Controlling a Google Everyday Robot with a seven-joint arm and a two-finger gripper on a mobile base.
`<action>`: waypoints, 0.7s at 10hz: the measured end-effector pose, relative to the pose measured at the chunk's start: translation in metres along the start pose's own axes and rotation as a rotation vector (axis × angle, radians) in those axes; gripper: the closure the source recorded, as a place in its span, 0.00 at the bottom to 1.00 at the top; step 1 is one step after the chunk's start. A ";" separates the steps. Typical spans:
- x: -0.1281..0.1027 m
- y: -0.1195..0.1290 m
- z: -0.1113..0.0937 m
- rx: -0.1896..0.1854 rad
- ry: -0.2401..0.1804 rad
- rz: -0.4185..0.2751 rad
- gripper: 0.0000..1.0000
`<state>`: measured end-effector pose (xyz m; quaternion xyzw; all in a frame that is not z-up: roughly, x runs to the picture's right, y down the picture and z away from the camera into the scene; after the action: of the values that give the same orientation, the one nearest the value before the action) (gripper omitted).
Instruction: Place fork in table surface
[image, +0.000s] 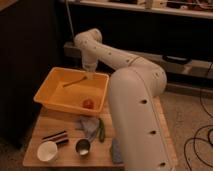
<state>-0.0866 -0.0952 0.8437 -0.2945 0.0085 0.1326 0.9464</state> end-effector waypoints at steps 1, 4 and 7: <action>0.000 -0.008 -0.029 0.016 -0.006 0.026 1.00; 0.025 -0.017 -0.083 0.025 -0.022 0.113 1.00; 0.085 -0.006 -0.132 0.039 -0.017 0.205 1.00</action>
<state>0.0047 -0.1523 0.7301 -0.2724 0.0333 0.2309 0.9335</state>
